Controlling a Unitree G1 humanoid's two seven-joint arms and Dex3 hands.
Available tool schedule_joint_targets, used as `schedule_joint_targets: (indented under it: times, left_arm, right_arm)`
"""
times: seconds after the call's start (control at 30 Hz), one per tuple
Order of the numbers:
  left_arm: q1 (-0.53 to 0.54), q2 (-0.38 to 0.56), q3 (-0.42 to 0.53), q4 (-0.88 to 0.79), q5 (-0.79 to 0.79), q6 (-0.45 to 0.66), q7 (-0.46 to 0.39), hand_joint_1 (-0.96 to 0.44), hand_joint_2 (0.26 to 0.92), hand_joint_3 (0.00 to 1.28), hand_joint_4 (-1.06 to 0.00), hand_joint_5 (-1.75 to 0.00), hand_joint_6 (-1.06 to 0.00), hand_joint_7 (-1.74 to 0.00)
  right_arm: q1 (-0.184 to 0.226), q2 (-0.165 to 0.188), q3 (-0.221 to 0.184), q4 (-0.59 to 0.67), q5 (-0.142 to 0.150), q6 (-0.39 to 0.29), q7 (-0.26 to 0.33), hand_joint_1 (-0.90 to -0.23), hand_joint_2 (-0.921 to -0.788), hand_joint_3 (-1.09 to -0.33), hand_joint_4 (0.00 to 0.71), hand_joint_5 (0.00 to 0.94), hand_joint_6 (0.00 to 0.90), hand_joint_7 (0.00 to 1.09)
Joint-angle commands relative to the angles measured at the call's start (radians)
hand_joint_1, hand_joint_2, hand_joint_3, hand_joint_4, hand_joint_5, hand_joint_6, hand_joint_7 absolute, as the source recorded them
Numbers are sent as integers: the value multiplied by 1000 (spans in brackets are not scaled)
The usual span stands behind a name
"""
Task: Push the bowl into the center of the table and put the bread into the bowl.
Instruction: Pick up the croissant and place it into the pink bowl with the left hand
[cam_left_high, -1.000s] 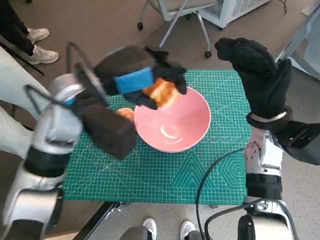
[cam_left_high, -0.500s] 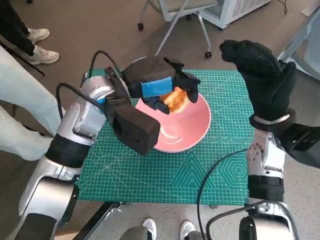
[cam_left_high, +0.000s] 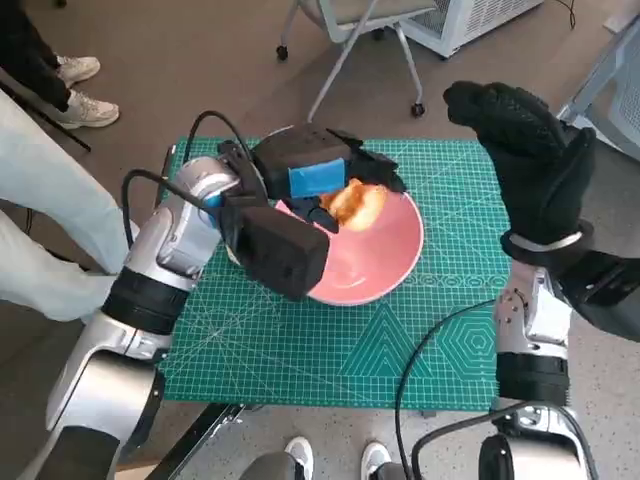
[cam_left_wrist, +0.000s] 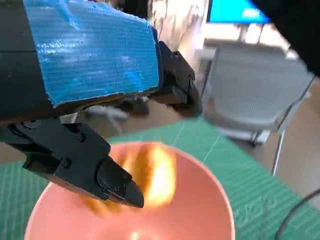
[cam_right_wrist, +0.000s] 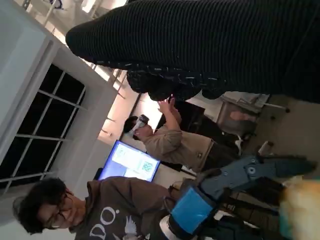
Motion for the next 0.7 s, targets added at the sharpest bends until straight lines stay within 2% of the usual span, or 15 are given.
schedule_joint_targets:
  times: [0.03,0.13,0.3,0.5,0.7]
  left_arm:
    - [34,39,24,-98,-34,42,-56,-240,803,2,-61,-3,-165,-3]
    - [63,69,40,-173,-43,63,-79,-280,795,0,-15,0,-102,-1]
    - [115,122,78,-304,-58,90,-107,-322,786,0,-2,1,-68,-1]
    - [202,196,177,-473,-141,138,-143,-328,776,0,1,1,-87,-13]
    - [278,250,261,-547,-195,126,-122,-315,762,0,1,1,-128,-33]
  right_arm:
    - [21,-3,6,4,-2,4,-4,-661,-921,-649,173,4,20,525]
    - [24,-3,9,-4,-1,9,-4,-660,-921,-650,172,3,19,522]
    - [26,-3,10,-8,6,14,1,-660,-921,-654,169,1,14,519]
    - [27,-2,11,-10,10,21,3,-662,-921,-655,167,0,11,517]
    - [30,-3,8,-9,15,25,7,-663,-921,-654,168,1,12,517]
